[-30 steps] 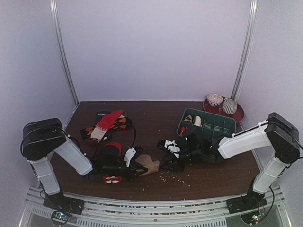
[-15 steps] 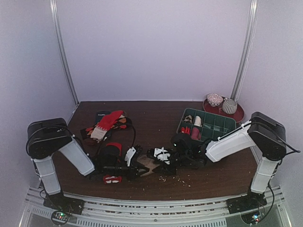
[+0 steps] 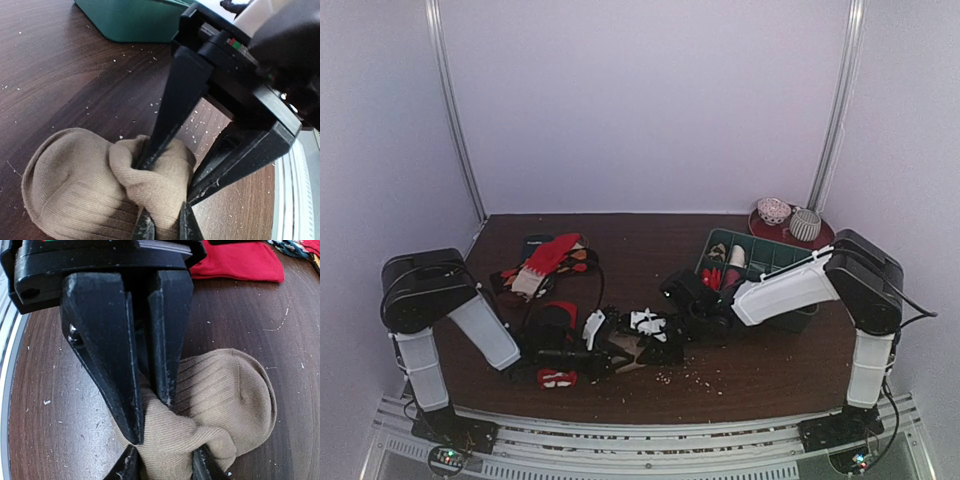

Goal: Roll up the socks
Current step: Roll a pair of socks at the center of the board.

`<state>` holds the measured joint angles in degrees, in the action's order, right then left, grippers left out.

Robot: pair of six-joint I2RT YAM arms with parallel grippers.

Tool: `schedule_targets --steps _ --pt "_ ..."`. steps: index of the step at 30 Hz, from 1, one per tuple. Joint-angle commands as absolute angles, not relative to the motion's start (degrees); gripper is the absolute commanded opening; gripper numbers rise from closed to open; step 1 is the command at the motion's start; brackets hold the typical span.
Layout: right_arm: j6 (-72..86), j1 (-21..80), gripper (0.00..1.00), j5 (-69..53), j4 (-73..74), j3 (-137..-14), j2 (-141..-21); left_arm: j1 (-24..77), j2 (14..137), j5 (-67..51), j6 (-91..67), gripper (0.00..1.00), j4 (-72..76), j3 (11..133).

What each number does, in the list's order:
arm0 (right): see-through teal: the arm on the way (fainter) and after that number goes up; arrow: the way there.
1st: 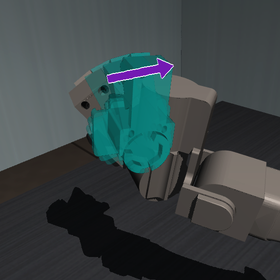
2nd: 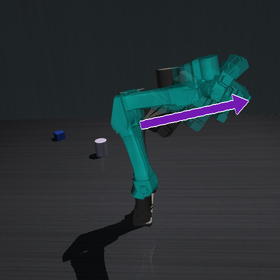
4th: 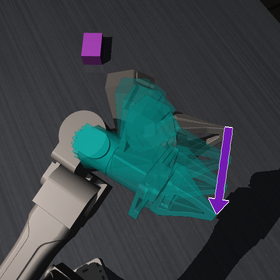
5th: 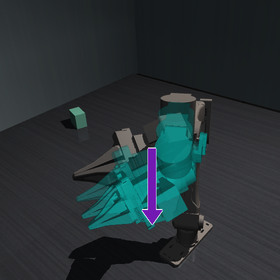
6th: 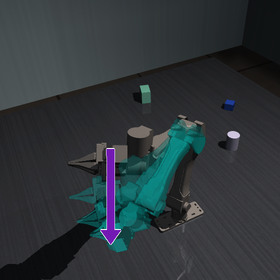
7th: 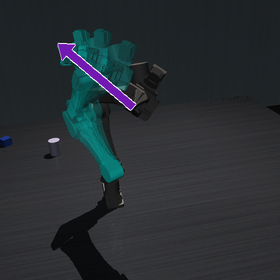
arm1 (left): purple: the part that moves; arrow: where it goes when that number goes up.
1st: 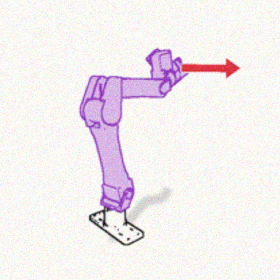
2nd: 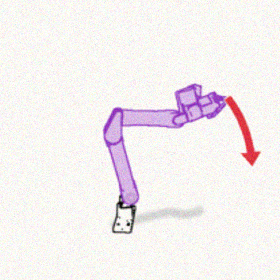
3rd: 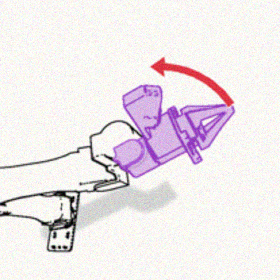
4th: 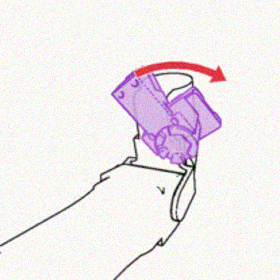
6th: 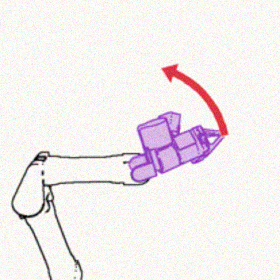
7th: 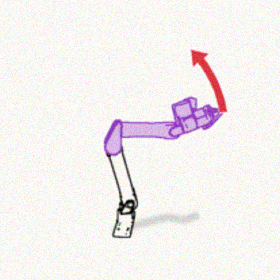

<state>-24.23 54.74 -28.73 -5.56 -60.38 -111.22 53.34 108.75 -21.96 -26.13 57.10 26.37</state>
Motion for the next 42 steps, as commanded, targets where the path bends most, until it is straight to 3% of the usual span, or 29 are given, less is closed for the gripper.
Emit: schedule_targets --steps 1,4,6,10,18,24,33,42 --pt "-20.04 58.81 0.23 -32.56 8.61 -60.32 -121.25 54.67 112.90 -22.70 -22.96 0.00 42.18 27.03" --pt "-16.70 58.85 0.09 -31.68 11.83 -60.65 -123.20 54.59 110.25 -21.19 -20.31 0.01 38.91 28.56" --pt "-14.70 58.36 0.04 -32.50 13.82 -60.85 -123.94 54.58 107.33 -19.15 -17.79 0.20 35.54 29.71" --pt "-10.13 56.23 0.02 -34.25 18.72 -63.31 -125.95 54.58 98.89 -12.61 -12.47 0.43 29.72 30.30" --pt "-4.19 52.89 0.02 -38.91 30.31 -67.79 -126.27 56.71 80.92 -6.81 -8.57 0.57 33.57 21.23" --pt "-3.36 52.36 0.02 -38.50 35.95 -68.94 -129.57 62.03 76.26 -3.02 -4.18 0.66 39.65 18.34" --pt "-1.10 52.03 0.02 -40.44 37.99 -69.71 -131.31 62.84 88.24 -5.31 -2.58 0.64 47.22 19.25" --pt "-1.23 51.92 0.02 -39.11 38.72 -70.66 -132.26 63.19 92.12 -7.94 -5.24 0.42 46.96 19.92"
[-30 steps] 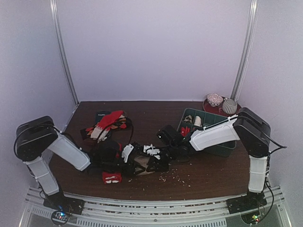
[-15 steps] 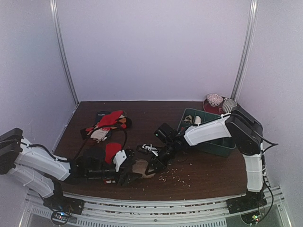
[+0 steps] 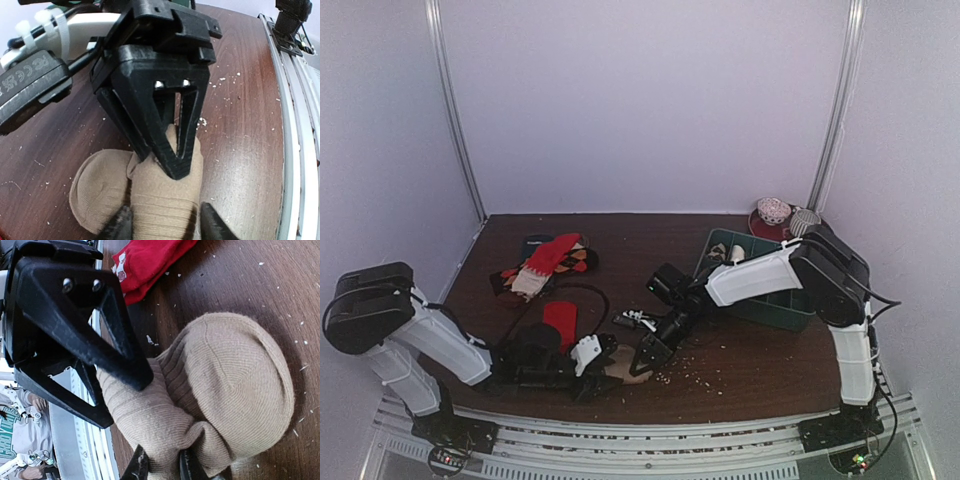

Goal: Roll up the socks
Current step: Roll a pair of socks at the center of the board.

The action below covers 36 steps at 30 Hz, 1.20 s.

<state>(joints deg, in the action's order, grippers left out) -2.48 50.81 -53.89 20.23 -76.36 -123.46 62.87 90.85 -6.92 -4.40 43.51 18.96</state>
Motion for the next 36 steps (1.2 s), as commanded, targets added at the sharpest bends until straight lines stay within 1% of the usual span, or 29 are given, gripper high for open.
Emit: schedule_targets --steps 1,7,8,11,13,16,18,19,20,21,24,25,28,29,31,36 --pt "-1.23 51.90 0.02 -38.88 38.60 -70.66 -132.27 63.19 92.41 -7.96 -5.63 0.39 46.93 20.02" --pt "-1.08 51.87 0.02 -38.84 37.83 -70.32 -131.87 63.19 96.06 -8.82 -7.10 0.24 45.30 22.67" --pt "-0.97 51.88 0.02 -38.85 37.51 -70.13 -131.52 63.19 97.09 -8.91 -7.41 0.20 45.00 23.26" --pt "-1.41 51.89 0.02 -38.68 36.53 -69.81 -130.47 63.19 99.82 -8.35 -9.22 0.00 43.62 24.30" --pt "-1.51 51.94 0.11 -37.42 35.02 -69.44 -128.75 63.19 101.08 -7.09 -11.43 0.00 41.41 24.95" --pt "-1.93 51.90 0.17 -35.74 31.00 -68.71 -124.73 62.94 101.56 -5.13 -17.33 0.00 37.73 24.89" --pt "-1.75 51.94 0.19 -33.97 26.27 -67.57 -120.80 62.45 101.64 -3.65 -23.49 0.00 33.73 24.94" --pt "-1.76 51.87 0.23 -32.88 23.26 -66.63 -118.15 61.93 101.87 -3.40 -25.89 0.00 31.46 25.02" --pt "-1.78 51.86 0.32 -31.32 19.63 -65.19 -115.37 61.16 102.17 -3.67 -28.28 0.00 29.28 25.12" --pt "-1.83 51.91 0.35 -29.92 15.26 -62.97 -111.91 60.49 102.51 -4.17 -30.22 0.00 27.81 24.88" --pt "-3.45 51.86 0.37 -27.54 -0.39 -53.95 -100.64 58.55 103.75 -6.66 -35.62 0.00 27.03 23.16" --pt "-4.23 51.95 0.38 -26.80 -6.39 -50.18 -96.90 57.92 104.29 -7.62 -37.04 0.00 27.36 22.70" --pt "-9.15 52.56 0.47 -26.50 -26.24 -37.63 -87.31 56.33 106.17 -10.66 -40.06 0.00 28.40 21.67" --pt "-10.56 53.01 0.49 -25.56 -30.32 -34.34 -85.53 55.85 106.62 -11.59 -40.82 0.00 28.59 21.40" --pt "-13.44 53.74 0.51 -23.17 -32.26 -31.89 -84.68 55.09 107.38 -13.03 -41.99 0.00 29.07 21.03" --pt "-21.33 55.50 0.52 -20.77 -28.49 -34.70 -89.72 54.67 108.79 -14.88 -41.96 0.00 28.28 21.34"
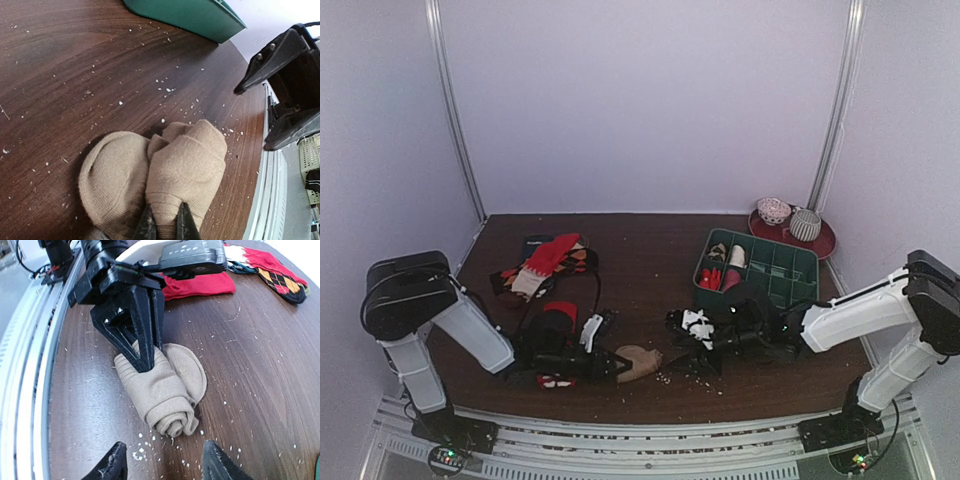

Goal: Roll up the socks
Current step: Roll a pair of socks at the center of the board.

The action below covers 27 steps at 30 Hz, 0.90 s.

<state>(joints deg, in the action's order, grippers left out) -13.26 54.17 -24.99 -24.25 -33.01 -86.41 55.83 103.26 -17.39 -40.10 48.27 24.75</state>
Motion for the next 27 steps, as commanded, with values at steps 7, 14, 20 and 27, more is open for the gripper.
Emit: schedule_targets --steps 7,14,20,27 --pt "-24.91 55.99 0.53 -25.30 -27.56 -40.17 -94.73 54.42 109.23 -15.03 -41.44 0.00 27.69 21.54" --pt "-25.84 56.34 0.53 -28.78 -19.34 -46.24 -102.57 54.32 110.51 -15.88 -41.13 0.00 28.82 21.37" --pt "-24.78 56.43 0.51 -29.98 -11.41 -50.86 -107.46 54.23 111.00 -16.12 -41.17 0.00 29.94 20.77" --pt "-20.41 55.99 0.20 -30.33 -6.58 -54.03 -110.70 54.14 110.81 -16.22 -39.15 0.00 30.00 22.16"
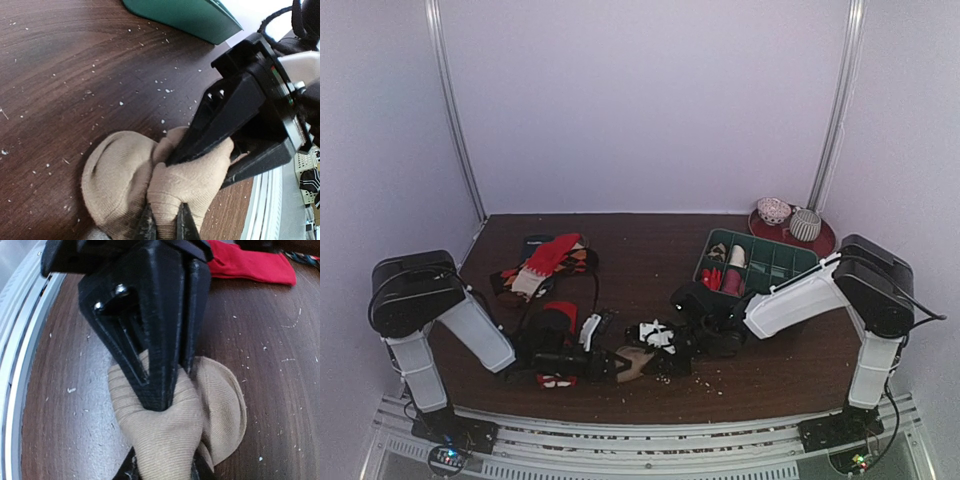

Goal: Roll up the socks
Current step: Roll a pair of socks at the center of the board.

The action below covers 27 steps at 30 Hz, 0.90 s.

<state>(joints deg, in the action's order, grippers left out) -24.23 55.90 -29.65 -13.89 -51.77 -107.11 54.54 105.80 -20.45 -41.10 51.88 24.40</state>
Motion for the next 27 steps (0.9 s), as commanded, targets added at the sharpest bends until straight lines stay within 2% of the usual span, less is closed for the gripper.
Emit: schedule_targets --steps 1,2,3,5,9,14,20,27 --pt "-19.18 55.59 0.18 -30.77 -4.71 -55.05 -111.37 54.10 110.19 -15.68 -38.33 0.00 29.70 22.72" --pt "-17.69 55.00 0.17 -31.70 -2.41 -56.30 -112.22 54.07 109.20 -14.79 -37.26 0.00 29.23 23.35" --pt "-16.13 54.27 0.16 -33.03 -0.58 -57.20 -113.21 54.05 108.04 -13.74 -35.80 0.06 28.47 24.06" --pt "-12.41 53.21 0.15 -35.06 4.24 -59.13 -115.66 54.05 104.69 -11.00 -32.30 0.24 26.66 25.85" --pt "-9.08 52.11 0.15 -35.84 11.72 -60.22 -120.28 54.05 95.04 -3.84 -23.97 0.50 21.81 29.16" --pt "-4.63 50.36 0.15 -36.48 16.03 -59.73 -122.51 54.26 84.06 -1.06 -12.86 0.97 27.21 26.60" --pt "-2.63 48.94 0.15 -37.83 20.12 -61.17 -124.75 57.72 83.09 -3.52 -2.02 0.97 36.94 22.79" --pt "-3.38 48.18 0.15 -36.57 24.75 -63.52 -126.40 58.00 92.50 -9.98 -0.40 0.80 39.70 25.52"
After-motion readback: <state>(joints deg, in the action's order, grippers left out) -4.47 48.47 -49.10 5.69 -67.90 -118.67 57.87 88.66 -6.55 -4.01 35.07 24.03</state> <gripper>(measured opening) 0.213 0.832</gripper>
